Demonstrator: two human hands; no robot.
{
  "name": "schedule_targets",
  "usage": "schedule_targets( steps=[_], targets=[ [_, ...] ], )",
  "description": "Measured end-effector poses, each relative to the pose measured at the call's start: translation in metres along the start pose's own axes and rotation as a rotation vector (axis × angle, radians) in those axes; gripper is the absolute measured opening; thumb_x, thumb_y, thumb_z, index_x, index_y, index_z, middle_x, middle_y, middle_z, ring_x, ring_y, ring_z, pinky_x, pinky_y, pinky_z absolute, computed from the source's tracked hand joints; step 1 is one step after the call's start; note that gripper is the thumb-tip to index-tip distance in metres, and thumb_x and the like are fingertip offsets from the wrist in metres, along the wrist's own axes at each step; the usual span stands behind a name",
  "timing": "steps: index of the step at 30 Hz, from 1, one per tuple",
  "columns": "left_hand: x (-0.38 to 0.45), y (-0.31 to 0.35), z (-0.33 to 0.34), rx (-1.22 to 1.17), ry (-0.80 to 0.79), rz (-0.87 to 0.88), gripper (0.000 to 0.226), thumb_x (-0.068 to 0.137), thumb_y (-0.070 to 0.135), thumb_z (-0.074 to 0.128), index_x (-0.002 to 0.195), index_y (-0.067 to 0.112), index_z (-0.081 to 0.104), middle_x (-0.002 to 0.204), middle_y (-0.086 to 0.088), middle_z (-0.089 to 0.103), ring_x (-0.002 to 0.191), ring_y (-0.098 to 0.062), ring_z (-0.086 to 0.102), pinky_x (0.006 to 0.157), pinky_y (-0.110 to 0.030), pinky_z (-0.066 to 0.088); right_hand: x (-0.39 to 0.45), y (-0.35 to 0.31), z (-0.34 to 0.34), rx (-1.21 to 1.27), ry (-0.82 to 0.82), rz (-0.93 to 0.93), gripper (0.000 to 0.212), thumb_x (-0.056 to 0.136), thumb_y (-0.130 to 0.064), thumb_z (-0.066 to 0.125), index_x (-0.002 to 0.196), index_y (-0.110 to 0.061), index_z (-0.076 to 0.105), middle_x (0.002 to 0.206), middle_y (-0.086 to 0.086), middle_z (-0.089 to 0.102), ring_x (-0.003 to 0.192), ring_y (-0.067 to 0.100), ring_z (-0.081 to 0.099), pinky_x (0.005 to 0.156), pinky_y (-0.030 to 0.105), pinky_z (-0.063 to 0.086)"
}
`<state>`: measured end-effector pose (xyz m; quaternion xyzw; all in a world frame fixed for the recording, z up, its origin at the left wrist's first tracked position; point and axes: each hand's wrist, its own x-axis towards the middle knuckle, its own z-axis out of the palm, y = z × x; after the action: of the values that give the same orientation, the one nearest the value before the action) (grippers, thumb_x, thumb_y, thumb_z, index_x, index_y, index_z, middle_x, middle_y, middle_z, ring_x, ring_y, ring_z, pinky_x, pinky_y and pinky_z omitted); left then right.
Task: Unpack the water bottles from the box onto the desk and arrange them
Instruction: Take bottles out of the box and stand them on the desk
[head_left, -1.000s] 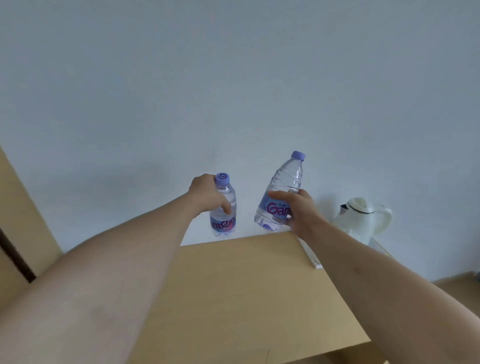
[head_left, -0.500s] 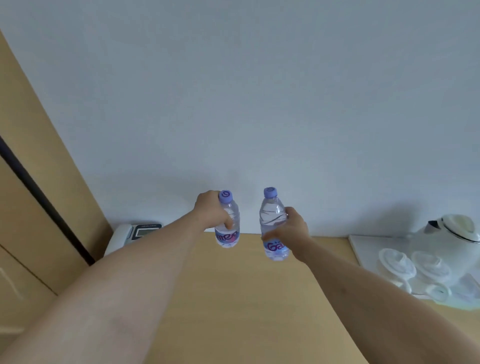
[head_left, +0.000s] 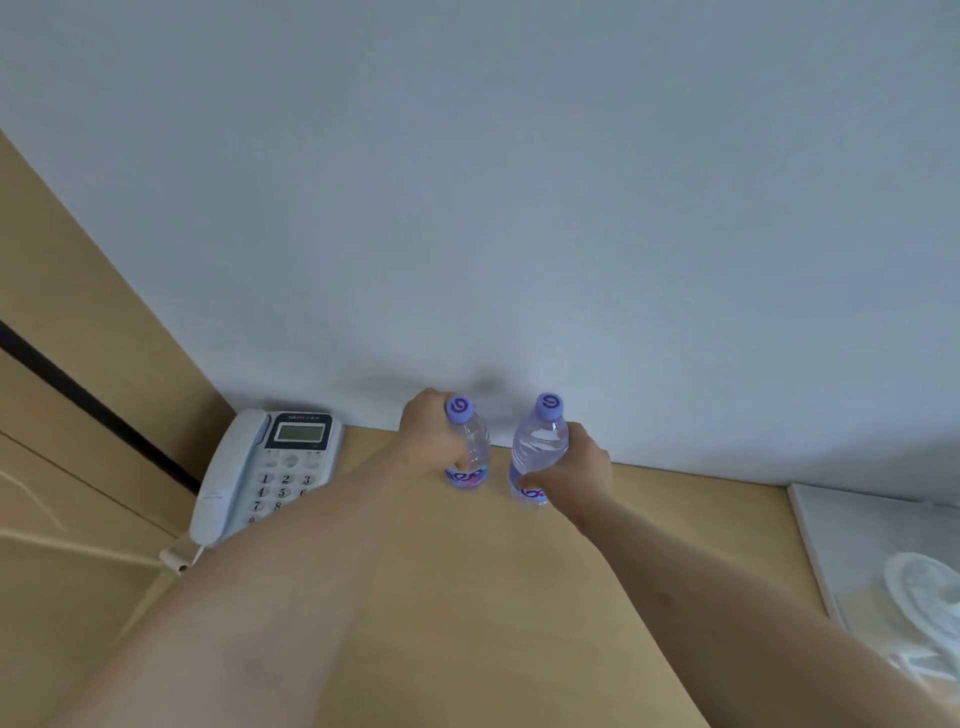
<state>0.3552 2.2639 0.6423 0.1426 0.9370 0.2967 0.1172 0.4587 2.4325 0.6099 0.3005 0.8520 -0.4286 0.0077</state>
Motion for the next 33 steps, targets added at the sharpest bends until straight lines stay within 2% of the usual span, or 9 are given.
schedule_targets(
  steps=[3,5,9,13,17,22,25,27,33],
  targets=[
    [0.007,0.000,0.006,0.006,0.014,-0.013,0.032,0.054,0.002,0.076,0.084,0.011,0.068,0.079,0.007,0.050,0.074,-0.014,0.050,0.059,-0.021,0.041,0.009,0.004,0.009,0.050,0.037,0.032,0.062,0.054,-0.026,0.083,0.102,-0.023,0.044,0.082,-0.004,0.062,0.077,0.020,0.061,0.062,0.032,0.050],
    [0.011,0.003,0.006,-0.051,0.019,-0.035,0.040,0.048,0.002,0.081,0.083,0.017,0.066,0.079,0.013,0.048,0.072,-0.010,0.051,0.056,-0.016,0.040,0.016,0.003,0.013,0.090,0.055,0.039,0.064,0.056,-0.022,0.082,0.103,-0.024,0.039,0.079,-0.006,0.060,0.071,0.013,0.057,0.053,0.029,0.045],
    [0.018,0.007,0.008,-0.189,0.047,-0.093,0.058,0.049,0.001,0.082,0.098,0.017,0.056,0.086,0.012,0.052,0.077,-0.011,0.051,0.053,-0.015,0.036,0.025,-0.003,0.020,0.129,0.053,0.041,0.060,0.059,-0.020,0.082,0.099,-0.024,0.037,0.085,-0.003,0.059,0.069,0.011,0.055,0.042,0.024,0.034],
    [0.021,0.004,0.012,-0.228,0.053,-0.109,0.062,0.048,0.000,0.082,0.100,0.018,0.053,0.090,0.009,0.054,0.077,-0.014,0.052,0.054,-0.018,0.039,0.030,-0.001,0.028,0.100,0.061,-0.003,0.070,0.053,-0.021,0.089,0.099,-0.023,0.036,0.096,-0.002,0.051,0.073,0.011,0.049,0.050,0.021,0.030],
    [0.019,0.001,0.012,-0.248,0.063,-0.094,0.061,0.051,0.001,0.082,0.099,0.021,0.051,0.084,0.017,0.048,0.074,-0.010,0.049,0.053,-0.016,0.036,0.033,0.000,0.028,0.078,0.041,-0.020,0.070,0.050,-0.022,0.088,0.098,-0.022,0.037,0.096,-0.003,0.052,0.077,0.013,0.053,0.051,0.025,0.035],
    [0.008,-0.001,0.014,-0.197,0.088,0.003,0.059,0.059,0.003,0.080,0.109,0.019,0.054,0.095,0.009,0.056,0.088,-0.018,0.057,0.060,-0.018,0.036,0.028,-0.004,0.024,0.047,0.028,-0.037,0.074,0.051,-0.026,0.091,0.104,-0.021,0.040,0.100,0.001,0.054,0.085,0.021,0.056,0.056,0.028,0.040],
    [-0.001,-0.002,0.010,-0.143,0.097,0.005,0.072,0.062,0.009,0.081,0.126,0.019,0.051,0.117,0.000,0.057,0.107,-0.020,0.056,0.074,-0.021,0.037,0.020,-0.009,0.020,0.007,0.040,-0.054,0.083,0.053,-0.033,0.091,0.118,-0.021,0.041,0.106,0.001,0.053,0.090,0.022,0.056,0.069,0.031,0.043],
    [-0.007,-0.003,0.005,-0.125,0.095,-0.024,0.081,0.061,0.013,0.083,0.133,0.020,0.046,0.126,-0.002,0.053,0.112,-0.020,0.053,0.077,-0.022,0.037,0.012,-0.013,0.016,-0.015,0.051,-0.067,0.091,0.056,-0.037,0.091,0.129,-0.021,0.039,0.111,0.003,0.053,0.092,0.021,0.054,0.073,0.032,0.043],
    [-0.039,0.003,-0.023,-0.050,0.085,0.002,0.081,0.061,0.024,0.084,0.132,0.024,0.046,0.131,-0.002,0.051,0.118,-0.023,0.050,0.089,-0.033,0.048,-0.032,-0.026,-0.010,-0.065,0.106,-0.089,0.114,0.058,-0.046,0.088,0.149,-0.024,0.024,0.131,0.007,0.050,0.119,0.026,0.052,0.082,0.031,0.041]
  ],
)
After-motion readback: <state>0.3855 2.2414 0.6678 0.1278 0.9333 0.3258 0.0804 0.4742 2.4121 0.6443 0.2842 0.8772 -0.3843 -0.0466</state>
